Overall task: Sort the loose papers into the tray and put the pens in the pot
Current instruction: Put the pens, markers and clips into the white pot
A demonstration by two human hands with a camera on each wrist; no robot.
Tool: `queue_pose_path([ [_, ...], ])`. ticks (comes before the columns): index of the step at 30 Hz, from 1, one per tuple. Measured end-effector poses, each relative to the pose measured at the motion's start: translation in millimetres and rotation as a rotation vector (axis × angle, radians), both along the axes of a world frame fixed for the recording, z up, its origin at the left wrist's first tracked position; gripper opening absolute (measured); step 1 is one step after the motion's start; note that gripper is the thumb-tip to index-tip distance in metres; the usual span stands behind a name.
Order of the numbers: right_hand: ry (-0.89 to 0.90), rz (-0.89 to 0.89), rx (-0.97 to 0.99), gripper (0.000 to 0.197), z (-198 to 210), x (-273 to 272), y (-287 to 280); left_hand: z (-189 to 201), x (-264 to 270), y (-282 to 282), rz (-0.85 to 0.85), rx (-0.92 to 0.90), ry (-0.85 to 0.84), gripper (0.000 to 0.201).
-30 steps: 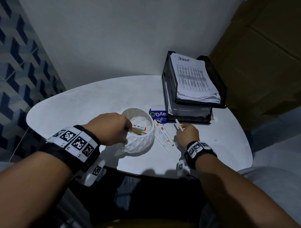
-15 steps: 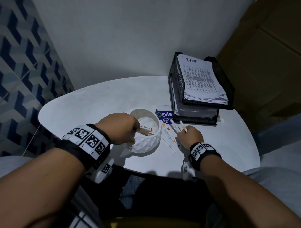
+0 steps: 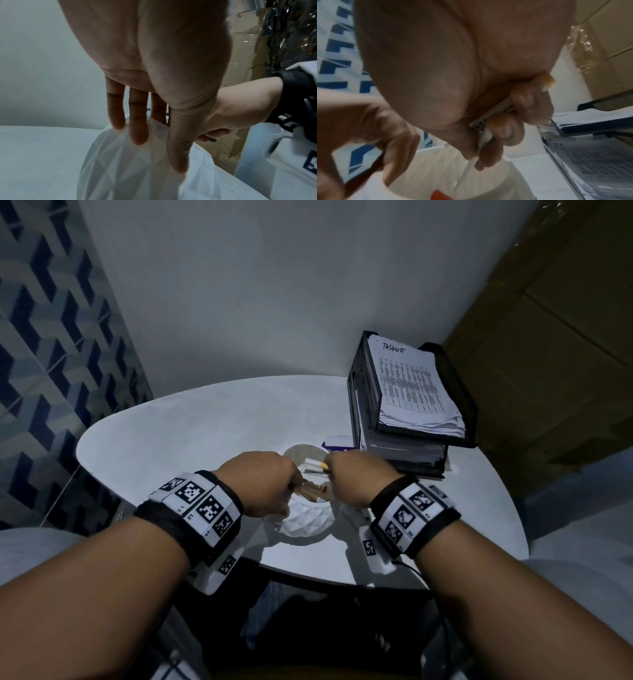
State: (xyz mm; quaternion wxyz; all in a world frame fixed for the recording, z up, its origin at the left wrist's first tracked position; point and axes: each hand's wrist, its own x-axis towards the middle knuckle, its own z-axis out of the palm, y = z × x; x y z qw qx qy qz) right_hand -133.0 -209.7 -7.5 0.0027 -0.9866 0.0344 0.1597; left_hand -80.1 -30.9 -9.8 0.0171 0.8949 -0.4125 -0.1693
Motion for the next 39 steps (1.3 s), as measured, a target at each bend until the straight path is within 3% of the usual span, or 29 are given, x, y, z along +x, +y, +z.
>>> queue_pose_path([
  [3,-0.026,0.011,0.011,0.033,-16.7,3.3,12.7,-0.6,-3.2,-0.4,-0.02,0.012,-0.018,0.028],
  [6,-0.139,0.007,0.195,0.049,-23.9,5.5,19.3,0.5,-2.3,-0.1,-0.014,0.016,-0.043,0.016],
  [10,-0.257,-0.096,0.515,0.033,-17.8,7.8,14.8,1.6,1.1,-0.3,-0.005,0.022,-0.049,0.015],
  [14,-0.495,-0.416,0.77,0.018,-23.1,20.2,-16.8,2.3,4.1,-0.4,0.019,0.005,-0.035,0.031],
  [17,-0.532,-0.604,0.673,0.02,-45.9,18.9,-56.4,1.7,5.9,1.1,0.039,-0.014,-0.017,0.033],
  [22,-0.3,-0.825,0.53,0.018,-110.7,-3.6,-91.1,2.2,8.0,5.0,0.071,-0.021,-0.009,0.034],
  [31,-0.213,-0.731,0.373,0.026,-151.4,-5.7,-79.2,-1.9,11.0,5.2,0.094,-0.014,0.0,0.034],
  [39,-0.19,-0.795,0.44,0.035,-154.1,-3.7,-89.5,-6.3,16.2,3.8,0.116,-0.006,0.013,0.034],
])
